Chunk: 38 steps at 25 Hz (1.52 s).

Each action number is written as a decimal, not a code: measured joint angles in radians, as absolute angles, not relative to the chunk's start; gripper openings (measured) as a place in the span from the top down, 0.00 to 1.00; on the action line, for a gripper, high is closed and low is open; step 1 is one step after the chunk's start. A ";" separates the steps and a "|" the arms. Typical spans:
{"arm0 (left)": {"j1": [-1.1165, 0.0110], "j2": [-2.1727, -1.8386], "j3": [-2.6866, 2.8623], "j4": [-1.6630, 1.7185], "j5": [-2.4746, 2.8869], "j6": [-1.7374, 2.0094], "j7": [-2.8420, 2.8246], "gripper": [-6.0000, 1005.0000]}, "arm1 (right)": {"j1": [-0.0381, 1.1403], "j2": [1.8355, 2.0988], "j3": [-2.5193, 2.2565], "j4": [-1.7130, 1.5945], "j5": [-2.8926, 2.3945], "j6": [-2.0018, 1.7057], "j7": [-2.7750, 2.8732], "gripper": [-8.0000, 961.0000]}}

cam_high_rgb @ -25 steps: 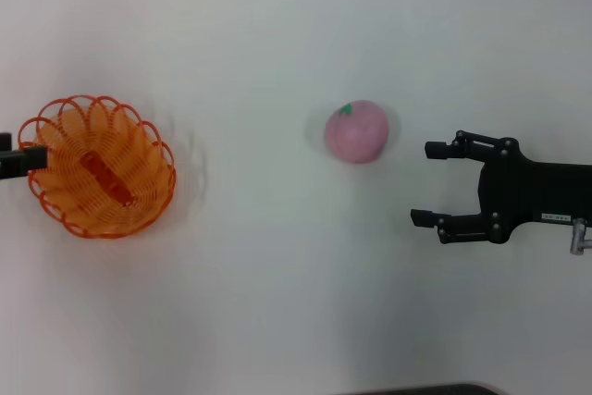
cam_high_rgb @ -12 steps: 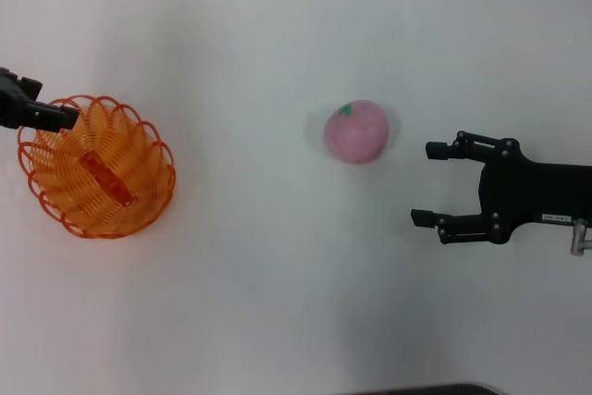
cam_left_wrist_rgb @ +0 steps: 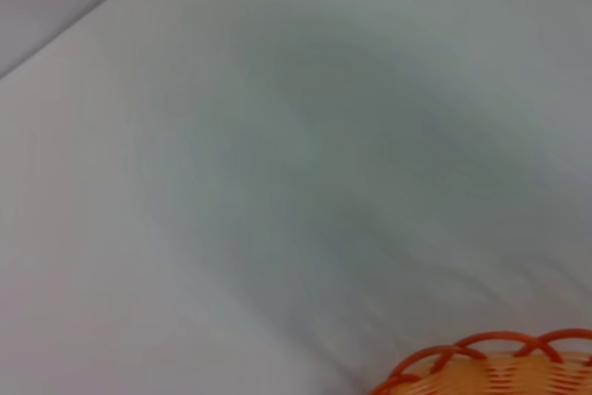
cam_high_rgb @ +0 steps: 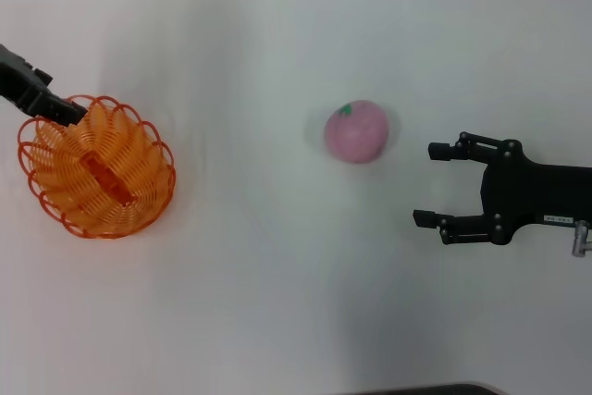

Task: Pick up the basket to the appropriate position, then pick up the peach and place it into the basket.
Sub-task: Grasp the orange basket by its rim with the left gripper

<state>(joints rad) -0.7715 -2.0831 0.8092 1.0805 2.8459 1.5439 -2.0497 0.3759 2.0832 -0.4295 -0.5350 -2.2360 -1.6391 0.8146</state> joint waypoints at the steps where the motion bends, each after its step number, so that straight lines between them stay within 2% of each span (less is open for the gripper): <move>1: -0.781 -2.080 0.812 1.060 2.852 1.533 -2.051 0.31 | 0.376 2.083 -0.429 -0.535 -2.236 -1.638 0.815 0.05; 24: -0.803 -2.039 0.914 0.906 2.858 1.401 -2.079 0.31 | 0.379 2.083 -0.429 -0.531 -2.239 -1.629 0.815 0.05; 38: -0.806 -2.036 0.940 0.828 2.858 1.336 -2.080 0.31 | 0.375 2.085 -0.429 -0.530 -2.238 -1.624 0.815 0.05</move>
<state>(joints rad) -0.8060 -2.0363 0.9400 0.8284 2.8578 1.3356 -2.0801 0.3745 2.0847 -0.4295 -0.5303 -2.2380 -1.6243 0.8145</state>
